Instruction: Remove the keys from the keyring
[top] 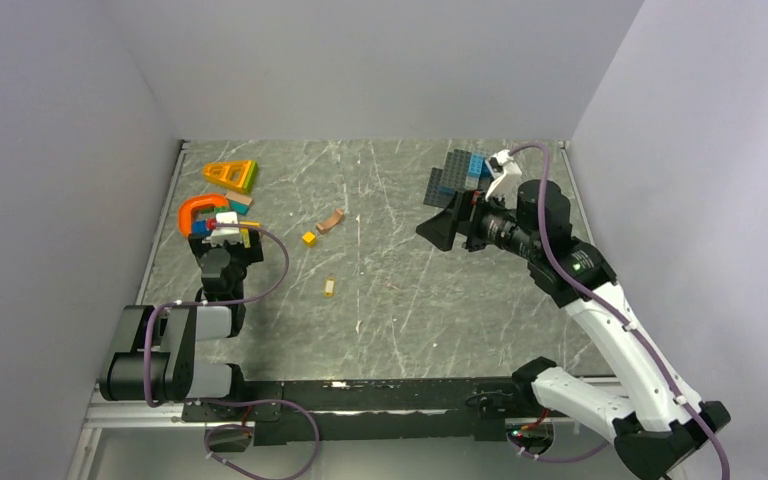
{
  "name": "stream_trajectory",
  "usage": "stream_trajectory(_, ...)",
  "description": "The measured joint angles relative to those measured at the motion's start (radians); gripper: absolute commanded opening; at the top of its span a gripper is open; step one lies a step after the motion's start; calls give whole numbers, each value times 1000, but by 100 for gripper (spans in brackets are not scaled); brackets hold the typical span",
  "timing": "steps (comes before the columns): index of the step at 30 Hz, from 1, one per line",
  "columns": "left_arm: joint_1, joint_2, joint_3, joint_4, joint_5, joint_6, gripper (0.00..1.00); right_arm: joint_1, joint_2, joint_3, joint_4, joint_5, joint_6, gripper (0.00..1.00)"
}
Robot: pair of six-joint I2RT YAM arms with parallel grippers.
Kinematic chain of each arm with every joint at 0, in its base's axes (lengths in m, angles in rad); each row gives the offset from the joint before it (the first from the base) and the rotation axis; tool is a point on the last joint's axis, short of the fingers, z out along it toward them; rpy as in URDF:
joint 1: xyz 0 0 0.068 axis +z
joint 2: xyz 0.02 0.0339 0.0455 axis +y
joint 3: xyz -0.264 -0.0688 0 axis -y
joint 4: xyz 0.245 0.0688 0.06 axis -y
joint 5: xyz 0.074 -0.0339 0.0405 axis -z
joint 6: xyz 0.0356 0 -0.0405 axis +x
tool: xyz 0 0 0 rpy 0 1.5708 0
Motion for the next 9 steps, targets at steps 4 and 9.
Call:
stream_trajectory(4,0,0,0,0,0,0,99,0,-51,-21,1,17,16,100)
stream_trajectory(9,0,0,0,0,0,0,99,0,-97,-35,-2,43,37,100)
